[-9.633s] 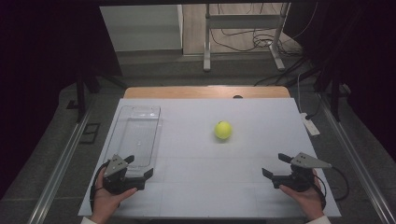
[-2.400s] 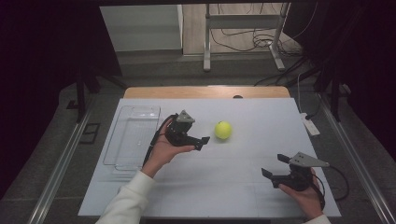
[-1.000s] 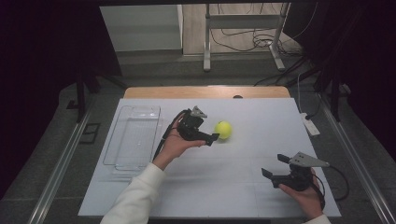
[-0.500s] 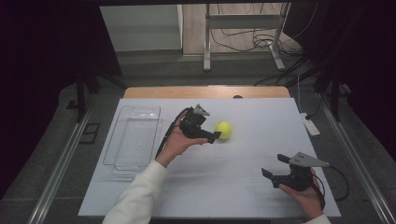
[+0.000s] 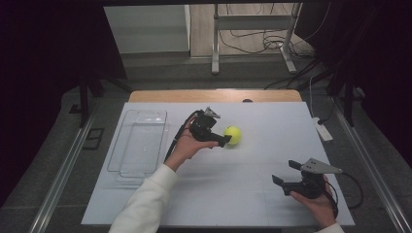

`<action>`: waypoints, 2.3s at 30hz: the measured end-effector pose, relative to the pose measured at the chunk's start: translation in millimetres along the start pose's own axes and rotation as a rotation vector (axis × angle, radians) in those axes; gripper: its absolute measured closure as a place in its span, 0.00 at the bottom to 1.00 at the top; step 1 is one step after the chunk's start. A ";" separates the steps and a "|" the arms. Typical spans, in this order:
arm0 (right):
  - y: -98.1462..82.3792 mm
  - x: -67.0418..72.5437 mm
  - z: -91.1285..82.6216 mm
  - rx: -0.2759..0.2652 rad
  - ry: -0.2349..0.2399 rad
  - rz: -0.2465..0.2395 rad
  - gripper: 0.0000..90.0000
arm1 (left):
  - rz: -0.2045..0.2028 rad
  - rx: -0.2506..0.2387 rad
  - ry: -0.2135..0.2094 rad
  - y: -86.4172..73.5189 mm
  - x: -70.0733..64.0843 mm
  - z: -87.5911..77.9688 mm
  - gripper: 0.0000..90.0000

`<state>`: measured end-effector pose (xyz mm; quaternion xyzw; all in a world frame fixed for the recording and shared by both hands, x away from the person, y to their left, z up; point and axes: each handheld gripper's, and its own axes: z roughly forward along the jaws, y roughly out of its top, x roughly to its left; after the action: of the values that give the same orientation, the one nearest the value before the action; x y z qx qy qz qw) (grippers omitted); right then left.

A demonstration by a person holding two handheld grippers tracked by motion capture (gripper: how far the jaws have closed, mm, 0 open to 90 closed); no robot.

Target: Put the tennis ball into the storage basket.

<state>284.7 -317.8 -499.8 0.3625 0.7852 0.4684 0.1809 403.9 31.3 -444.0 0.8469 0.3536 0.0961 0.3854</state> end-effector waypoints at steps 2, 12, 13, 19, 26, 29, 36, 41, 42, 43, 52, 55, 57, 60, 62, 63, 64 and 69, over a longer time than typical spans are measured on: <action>0.0 0.0 0.0 0.000 0.000 0.000 0.12 | 0.001 0.006 -0.002 1.0 0.6 2.4 0.10; -0.1 -0.2 0.1 0.001 0.001 0.002 0.12 | -0.008 0.020 -0.009 4.1 2.6 12.8 0.10; -0.1 -0.2 0.0 0.000 0.001 0.002 0.12 | -0.008 0.020 -0.009 4.4 2.6 13.6 0.10; -0.2 -0.2 0.0 0.000 0.001 0.002 0.12 | -0.009 0.029 -0.012 6.3 3.2 18.1 0.10; -0.3 -0.5 0.2 0.001 0.002 0.002 0.12 | -0.007 0.042 -0.009 9.0 3.6 25.5 0.10; -0.3 -0.5 0.1 0.001 0.002 0.002 0.12 | -0.004 0.048 -0.009 9.5 4.1 27.5 0.10; -0.4 -0.7 0.1 0.001 0.002 0.004 0.12 | -0.006 0.054 -0.012 11.2 5.3 32.7 0.10; -0.4 -0.7 0.1 0.000 0.002 0.004 0.12 | -0.013 0.062 -0.013 11.3 6.6 37.8 0.10; -0.4 -0.7 0.1 0.000 0.002 0.004 0.12 | -0.015 0.065 -0.014 11.2 7.0 39.0 0.10; -0.4 -0.7 0.1 0.000 0.002 0.004 0.12 | -0.016 0.068 -0.014 11.0 7.5 40.7 0.09; -0.4 -1.2 -0.1 -0.002 0.001 0.005 0.12 | -0.032 0.083 -0.011 10.3 12.1 49.5 0.09; -0.4 -1.2 -0.3 -0.002 0.001 0.006 0.12 | -0.035 0.085 -0.013 10.4 13.1 52.2 0.09; -0.3 -1.3 -0.3 -0.002 0.001 0.006 0.12 | -0.035 0.086 -0.015 10.8 12.8 54.4 0.09; -0.4 -1.3 -0.3 -0.002 0.000 0.006 0.12 | -0.032 0.086 -0.015 11.3 12.8 56.7 0.09; -0.4 -1.4 -0.3 -0.002 0.000 0.007 0.12 | -0.033 0.095 -0.011 11.8 12.3 59.8 0.09; -0.4 -1.5 -0.3 -0.002 0.000 0.007 0.12 | -0.036 0.099 -0.012 12.1 12.0 61.3 0.09; -0.4 -1.5 -0.3 -0.002 0.000 0.007 0.12 | -0.036 0.099 -0.012 12.1 12.0 61.3 0.09; -0.4 -1.7 -0.6 -0.003 0.001 0.007 0.12 | -0.038 0.101 -0.014 13.7 10.9 65.2 0.09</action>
<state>285.3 -319.5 -499.9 0.3648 0.7832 0.4705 0.1795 447.5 -5.7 -479.9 0.8591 0.3711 0.0648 0.3466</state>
